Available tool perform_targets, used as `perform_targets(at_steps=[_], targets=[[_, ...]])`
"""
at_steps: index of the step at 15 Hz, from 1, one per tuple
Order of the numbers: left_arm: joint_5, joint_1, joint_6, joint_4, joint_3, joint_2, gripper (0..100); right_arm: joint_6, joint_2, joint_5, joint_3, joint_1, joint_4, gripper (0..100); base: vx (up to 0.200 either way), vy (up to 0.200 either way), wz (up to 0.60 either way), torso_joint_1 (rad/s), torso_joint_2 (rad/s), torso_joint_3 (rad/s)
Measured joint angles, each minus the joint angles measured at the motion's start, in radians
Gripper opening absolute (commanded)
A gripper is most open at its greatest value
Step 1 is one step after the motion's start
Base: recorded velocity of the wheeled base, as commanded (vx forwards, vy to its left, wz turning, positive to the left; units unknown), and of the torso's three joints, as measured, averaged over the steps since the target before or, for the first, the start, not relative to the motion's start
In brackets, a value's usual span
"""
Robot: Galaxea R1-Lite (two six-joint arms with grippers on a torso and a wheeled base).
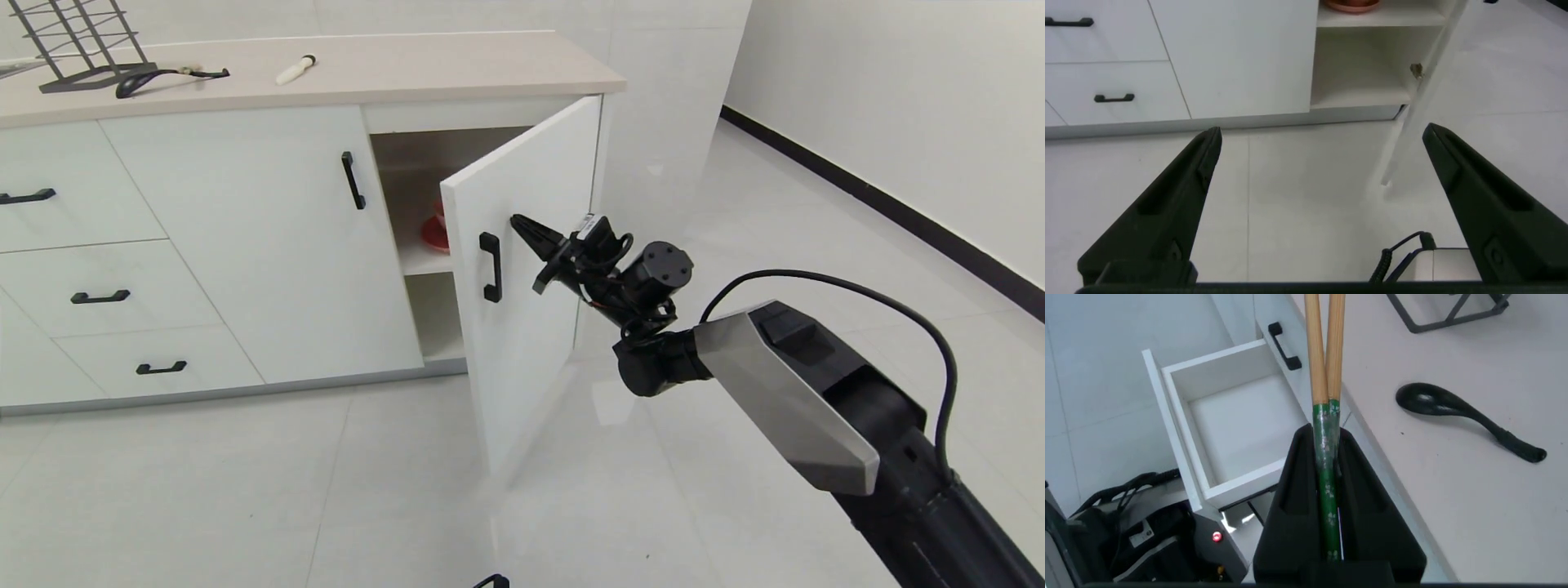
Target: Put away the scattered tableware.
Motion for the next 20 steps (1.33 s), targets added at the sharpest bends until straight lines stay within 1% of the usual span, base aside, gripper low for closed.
perform_targets(at_steps=[3, 6, 7, 8, 11, 13, 16, 19, 20], targets=[[0.000, 0.000, -0.001, 0.001, 0.000, 0.000, 100, 0.011, -0.009, 0.003, 0.007, -0.025, -0.054, 0, 0.000, 0.000, 0.00, 0.000, 0.00, 0.000], [0.000, 0.000, -0.004, -0.001, 0.000, 0.000, 100, 0.034, -0.045, 0.005, 0.058, -0.036, -0.094, 0, 0.000, 0.000, 0.00, 0.000, 0.00, 0.000], [0.000, 0.000, -0.004, -0.001, 0.000, 0.000, 100, 0.036, -0.072, 0.003, 0.101, -0.044, -0.097, 0, 0.000, 0.000, 0.00, 0.000, 0.00, 0.000], [-0.001, 0.000, -0.004, -0.001, 0.000, 0.000, 100, 0.036, -0.115, 0.005, 0.177, -0.043, -0.100, 0, 0.000, 0.000, 0.00, 0.000, 0.00, 0.000], [-0.001, 0.000, -0.005, 0.000, 0.000, 0.000, 100, 0.037, -0.328, 0.007, 0.549, -0.067, -0.109, 0, 0.000, 0.000, 0.00, 0.000, 0.00, 0.000], [0.000, 0.000, -0.005, 0.000, 0.000, 0.000, 100, 0.036, -0.533, 0.025, 0.856, -0.084, -0.119, 0, 0.000, 0.000, 0.00, 0.000, 0.00, 0.000], [0.000, 0.000, -0.002, 0.001, 0.000, 0.000, 100, 0.032, -0.895, 0.047, 1.246, -0.154, -0.128, 0, 0.000, 0.200, 0.00, 0.004, 0.00, 0.004], [0.000, 0.000, 0.000, 0.001, 0.000, 0.000, 100, 0.028, -1.284, 0.057, 1.556, -0.230, -0.119, 0, 0.000, 0.200, 0.00, -0.001, 0.00, 0.001], [0.000, 0.000, 0.000, 0.002, -0.001, 0.000, 100, 0.029, -1.400, 0.058, 1.631, -0.256, -0.104, 0, 0.000, 0.200, 0.00, -0.002, 0.00, 0.007]])
